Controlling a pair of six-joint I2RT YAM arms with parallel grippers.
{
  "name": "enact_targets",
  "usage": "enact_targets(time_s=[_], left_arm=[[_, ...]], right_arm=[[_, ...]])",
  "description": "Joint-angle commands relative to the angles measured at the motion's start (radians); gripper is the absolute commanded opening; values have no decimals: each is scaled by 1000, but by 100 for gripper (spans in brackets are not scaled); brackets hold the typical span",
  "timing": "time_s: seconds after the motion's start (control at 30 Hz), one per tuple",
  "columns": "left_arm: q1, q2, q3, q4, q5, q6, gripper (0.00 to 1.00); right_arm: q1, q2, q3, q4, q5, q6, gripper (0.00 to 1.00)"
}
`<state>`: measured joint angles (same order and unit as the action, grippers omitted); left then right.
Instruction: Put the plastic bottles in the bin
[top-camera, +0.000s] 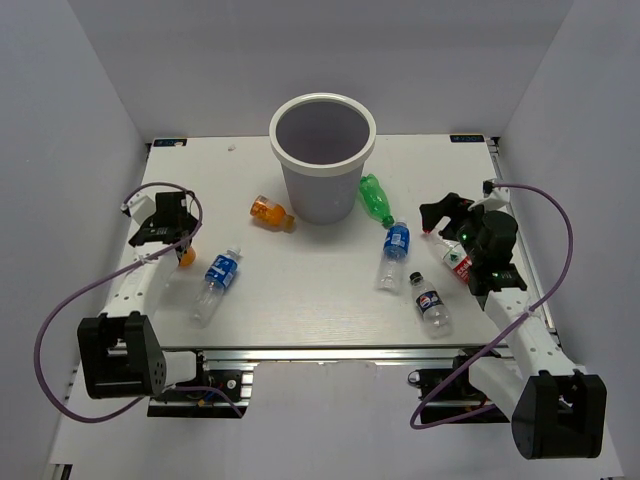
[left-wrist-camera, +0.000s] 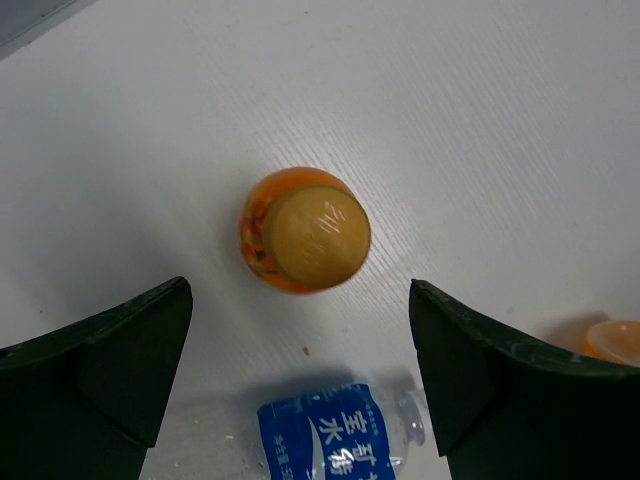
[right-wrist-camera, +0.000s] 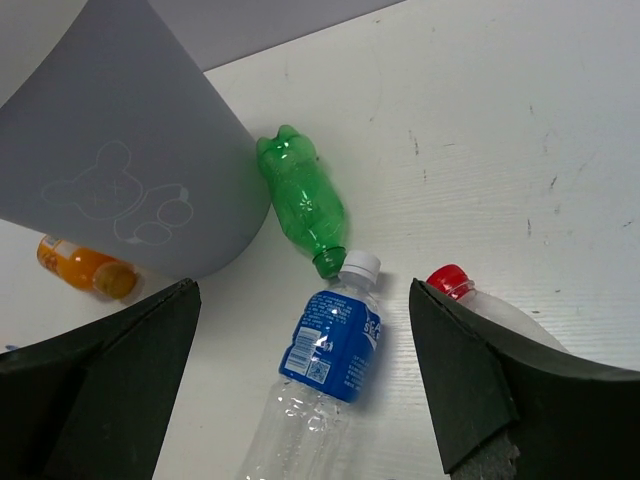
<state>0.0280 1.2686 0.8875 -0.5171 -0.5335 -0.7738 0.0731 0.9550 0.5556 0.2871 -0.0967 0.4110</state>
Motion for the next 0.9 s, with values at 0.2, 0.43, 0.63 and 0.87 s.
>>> enact_targets(time_s=[0.2,0.43,0.63,0.87], left_arm=[[67,129,-13,110,35,59,98],[69,202,-1,138,33,71,98],[67,186,-2,140,23,76,84],[69,178,39,109,18,100,55]], right_arm=[[-2,16,44,55,-63,-35,89],[-2,34,44,60,-51,-38,89],[-2,44,49,57,-51,-35,89],[-2,31,55,37,-57,-38,89]])
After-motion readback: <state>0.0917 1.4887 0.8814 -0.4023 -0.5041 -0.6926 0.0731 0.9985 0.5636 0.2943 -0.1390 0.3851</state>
